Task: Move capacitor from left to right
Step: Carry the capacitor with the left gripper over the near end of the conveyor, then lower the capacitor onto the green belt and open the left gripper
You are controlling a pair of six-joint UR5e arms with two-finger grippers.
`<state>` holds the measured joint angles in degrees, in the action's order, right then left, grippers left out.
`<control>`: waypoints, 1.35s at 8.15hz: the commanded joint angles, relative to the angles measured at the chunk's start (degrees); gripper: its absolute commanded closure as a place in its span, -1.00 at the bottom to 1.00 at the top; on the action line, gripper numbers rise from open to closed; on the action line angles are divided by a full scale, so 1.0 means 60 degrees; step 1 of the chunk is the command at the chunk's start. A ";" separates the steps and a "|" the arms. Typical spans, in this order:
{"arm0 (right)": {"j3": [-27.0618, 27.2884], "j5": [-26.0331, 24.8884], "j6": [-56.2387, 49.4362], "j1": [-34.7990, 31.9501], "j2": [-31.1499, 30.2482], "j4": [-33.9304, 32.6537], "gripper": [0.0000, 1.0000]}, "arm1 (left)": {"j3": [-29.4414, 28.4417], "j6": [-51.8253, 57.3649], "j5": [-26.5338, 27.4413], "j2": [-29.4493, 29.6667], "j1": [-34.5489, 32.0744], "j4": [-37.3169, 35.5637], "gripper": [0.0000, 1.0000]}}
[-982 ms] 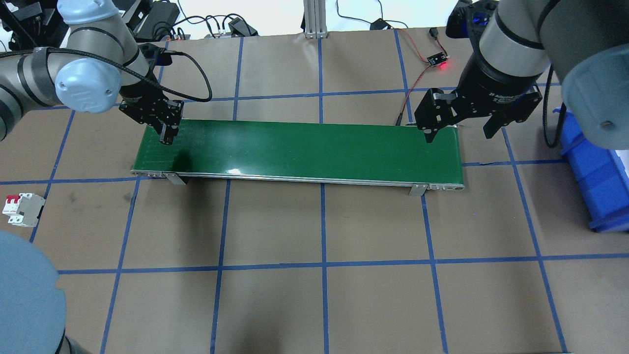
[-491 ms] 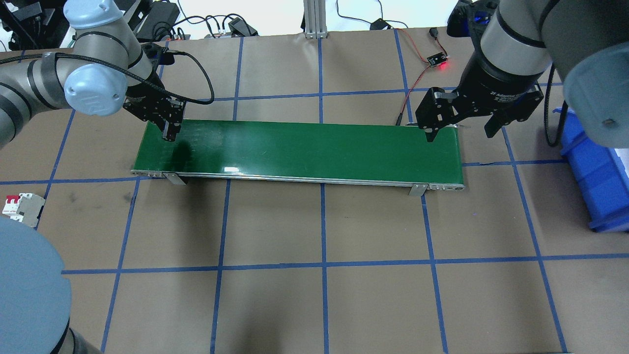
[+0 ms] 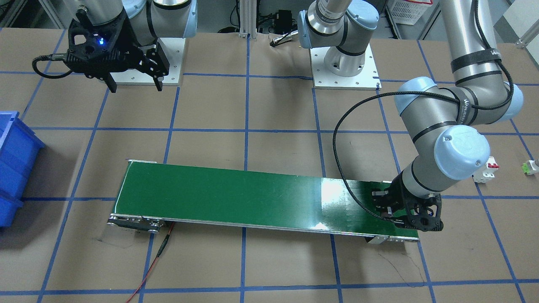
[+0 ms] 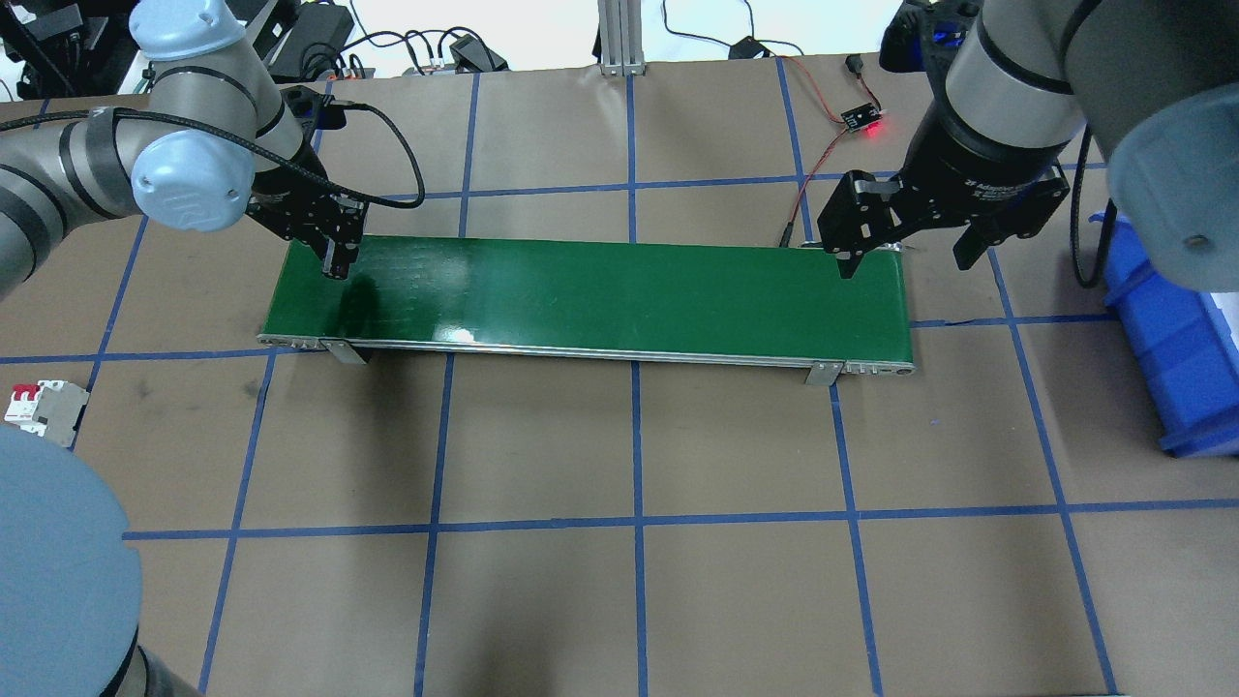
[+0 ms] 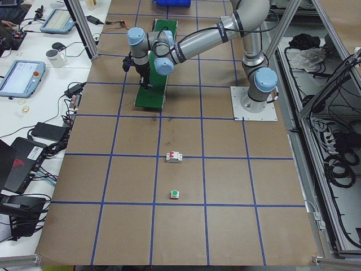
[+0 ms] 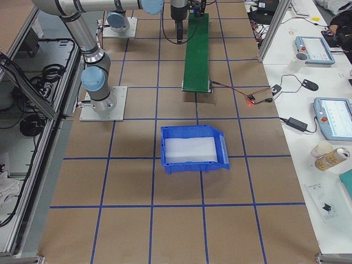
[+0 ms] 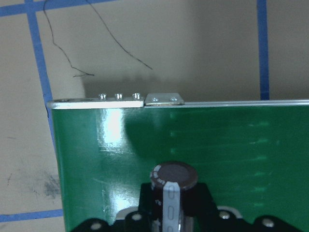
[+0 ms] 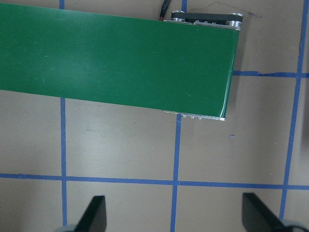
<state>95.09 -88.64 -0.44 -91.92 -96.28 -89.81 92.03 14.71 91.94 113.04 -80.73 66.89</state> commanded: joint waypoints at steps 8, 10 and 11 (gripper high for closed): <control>0.0015 -0.0007 -0.0073 0.0013 0.0006 -0.0017 -1.00 | 0.0555 -0.0473 0.0013 0.0056 -0.0037 -0.0074 -0.30; 0.0015 0.0037 -0.0059 -0.0002 0.0036 -0.0061 -1.00 | 0.0468 -0.1304 0.0086 -0.0351 -0.0618 -0.0089 -0.59; 0.0015 0.0022 -0.0059 -0.0002 0.0036 -0.0061 -1.00 | 0.0453 -0.1440 0.0174 -0.0847 -0.1116 0.0085 -0.79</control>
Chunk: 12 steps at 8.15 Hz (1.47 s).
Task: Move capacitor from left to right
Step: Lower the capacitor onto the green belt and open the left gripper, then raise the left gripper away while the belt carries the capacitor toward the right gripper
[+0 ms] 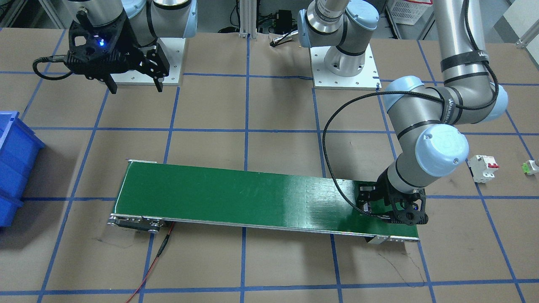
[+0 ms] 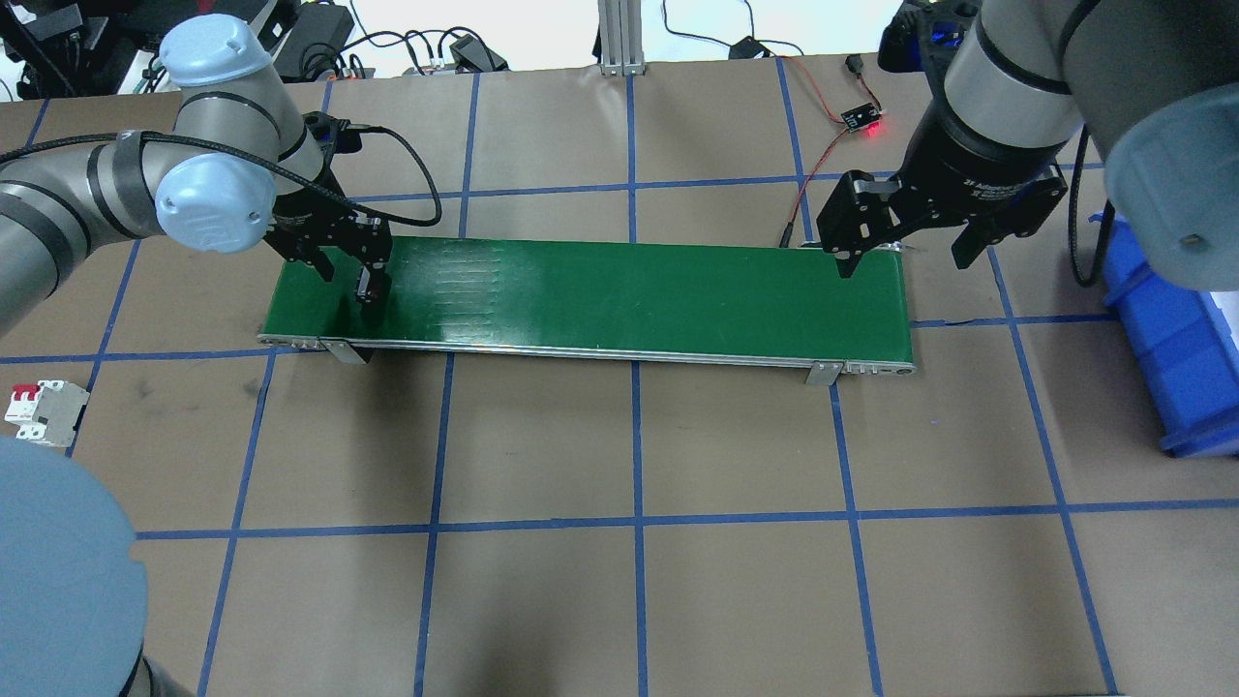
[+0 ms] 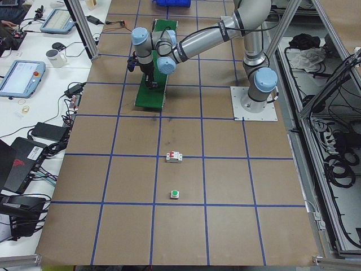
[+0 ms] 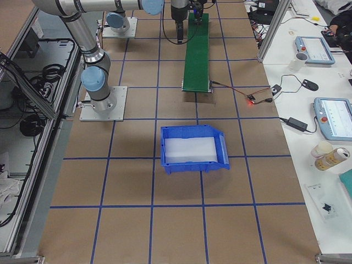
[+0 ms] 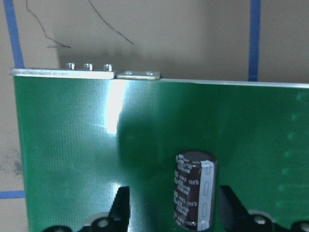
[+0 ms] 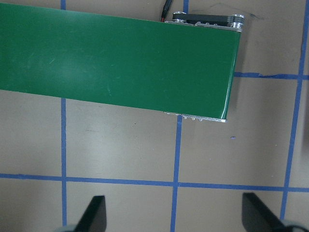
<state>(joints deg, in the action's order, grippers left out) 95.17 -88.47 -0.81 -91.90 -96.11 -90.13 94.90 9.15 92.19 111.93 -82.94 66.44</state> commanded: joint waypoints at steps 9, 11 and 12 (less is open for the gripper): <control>0.0031 -0.0020 0.0207 0.0010 0.2848 -0.1676 -1.00 | -0.1989 -0.1731 0.0074 -0.3919 -0.1778 0.4519 -1.00; 0.0089 0.0096 0.0969 -0.0005 0.3068 -0.1924 -1.00 | -0.1974 -0.1760 0.0059 -0.3991 -0.1792 0.4628 -1.00; 0.0104 0.0140 0.0898 -0.0005 0.3359 -0.2013 -1.00 | -0.2003 -0.1760 0.0016 -0.4079 -0.1807 0.4992 -1.00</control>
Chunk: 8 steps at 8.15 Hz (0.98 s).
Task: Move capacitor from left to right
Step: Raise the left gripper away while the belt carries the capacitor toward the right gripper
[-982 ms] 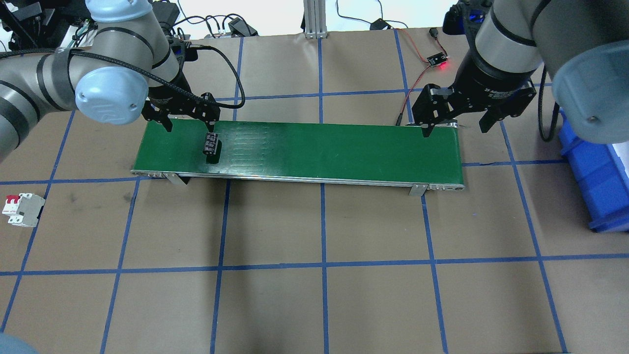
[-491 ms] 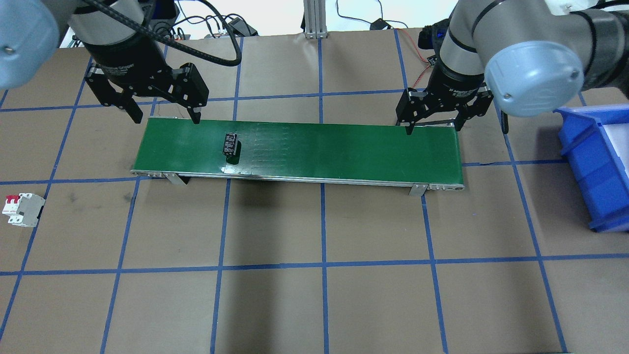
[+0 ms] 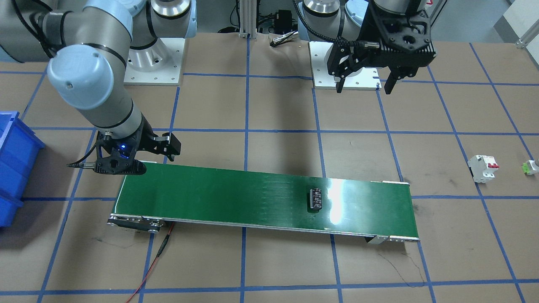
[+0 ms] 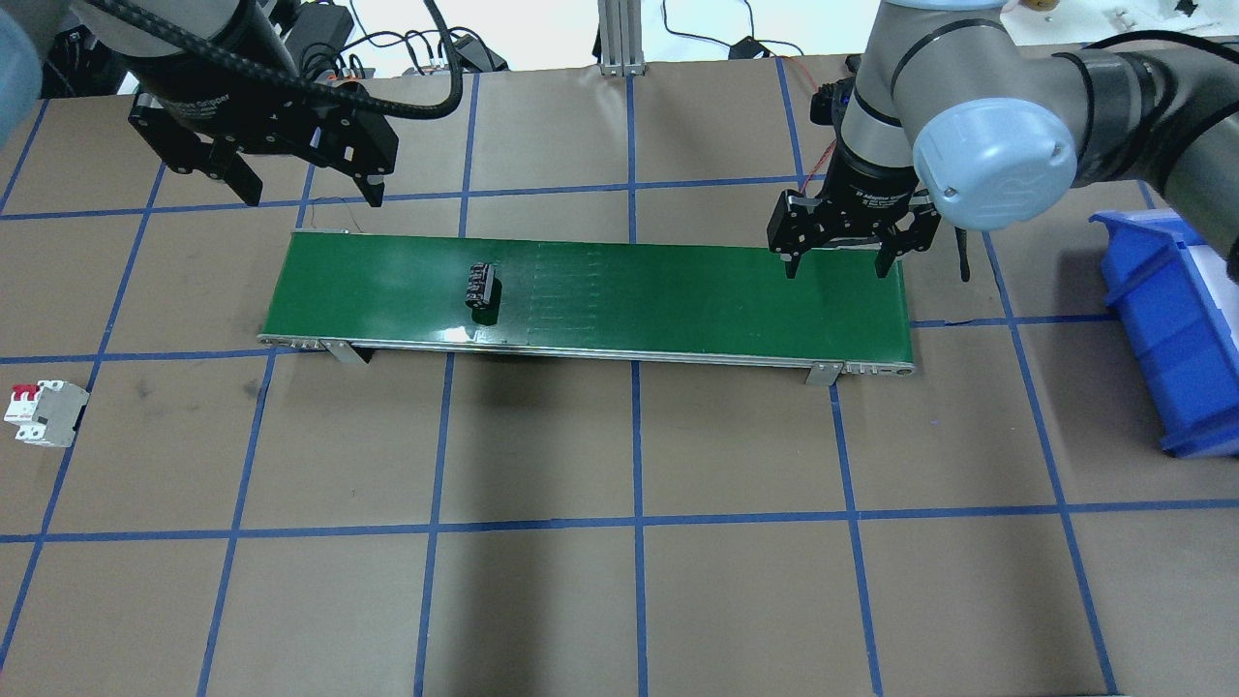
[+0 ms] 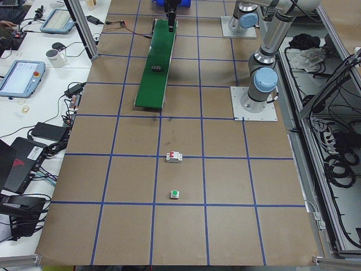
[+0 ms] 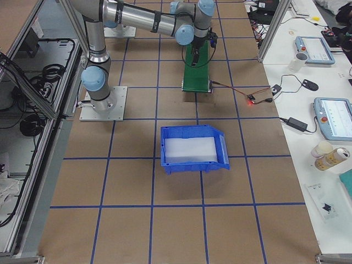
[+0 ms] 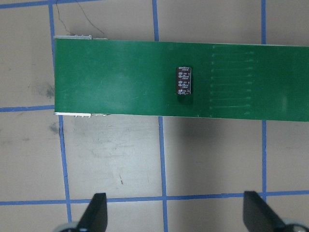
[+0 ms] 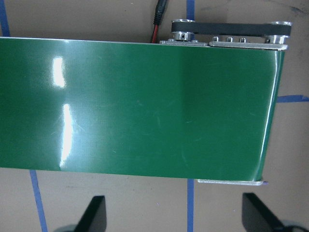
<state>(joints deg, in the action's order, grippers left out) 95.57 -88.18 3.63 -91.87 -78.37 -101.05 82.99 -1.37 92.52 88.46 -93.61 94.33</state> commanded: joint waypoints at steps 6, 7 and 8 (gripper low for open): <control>0.0888 0.2493 -0.2213 0.0969 0.0757 -0.1307 -1.00 | 0.0025 0.0023 -0.1108 -0.0269 -0.0042 0.0435 -1.00; 0.0889 0.2263 -0.2636 0.1058 0.0801 -0.1322 -1.00 | 0.0025 0.0024 -0.1122 -0.0270 -0.0042 0.0421 -1.00; 0.0889 0.2028 -0.2510 0.1074 0.0859 -0.1322 -1.00 | 0.0040 0.0024 -0.1137 -0.0255 -0.0057 0.0421 -1.00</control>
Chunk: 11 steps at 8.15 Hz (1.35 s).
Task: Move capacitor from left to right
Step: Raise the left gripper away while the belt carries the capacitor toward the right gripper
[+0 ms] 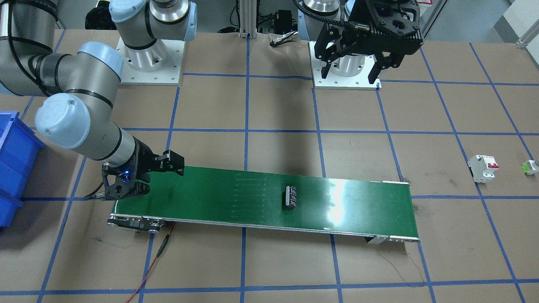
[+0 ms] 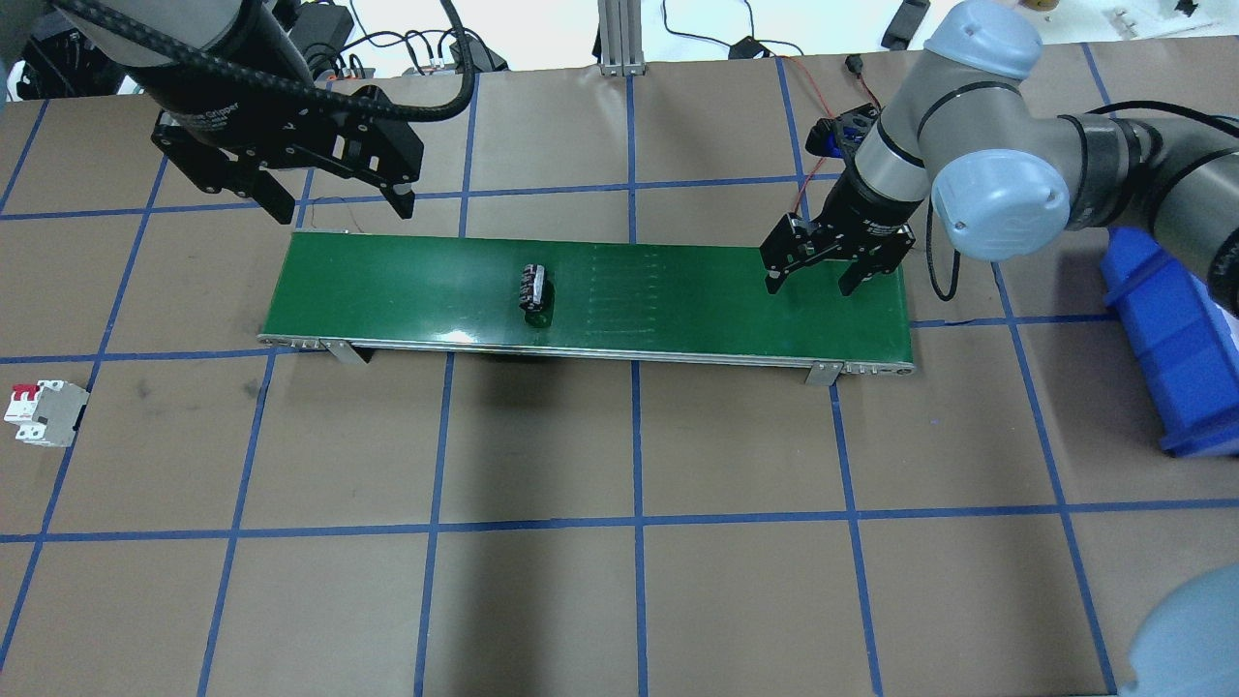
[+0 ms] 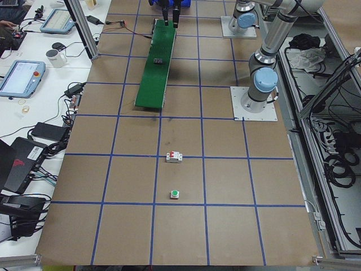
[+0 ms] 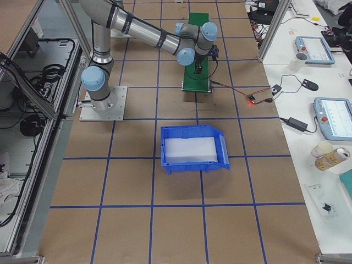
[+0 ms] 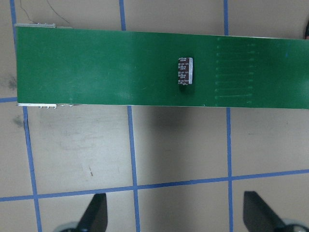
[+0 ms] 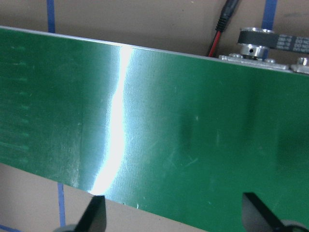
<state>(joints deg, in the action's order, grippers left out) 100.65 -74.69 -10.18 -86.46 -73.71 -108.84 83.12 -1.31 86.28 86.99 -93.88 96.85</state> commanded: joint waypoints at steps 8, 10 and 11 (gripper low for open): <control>0.0100 -0.0002 0.0935 0.0231 0.0507 -0.0508 -0.98 | 0.0077 0.0056 -0.0098 -0.0085 -0.0012 0.0016 -1.00; 0.0100 0.0013 0.0950 0.0216 0.0508 -0.0696 -0.96 | 0.0107 0.0056 -0.0112 -0.0085 -0.0012 0.0016 -1.00; 0.0100 0.0027 0.0936 0.0216 0.0508 -0.0713 -0.96 | 0.0107 0.0056 -0.0113 -0.0085 -0.0012 0.0016 -1.00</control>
<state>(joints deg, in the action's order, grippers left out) 101.25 -74.63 -4.58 -85.10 -70.71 -112.39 83.70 -0.97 85.66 86.50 -93.95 96.95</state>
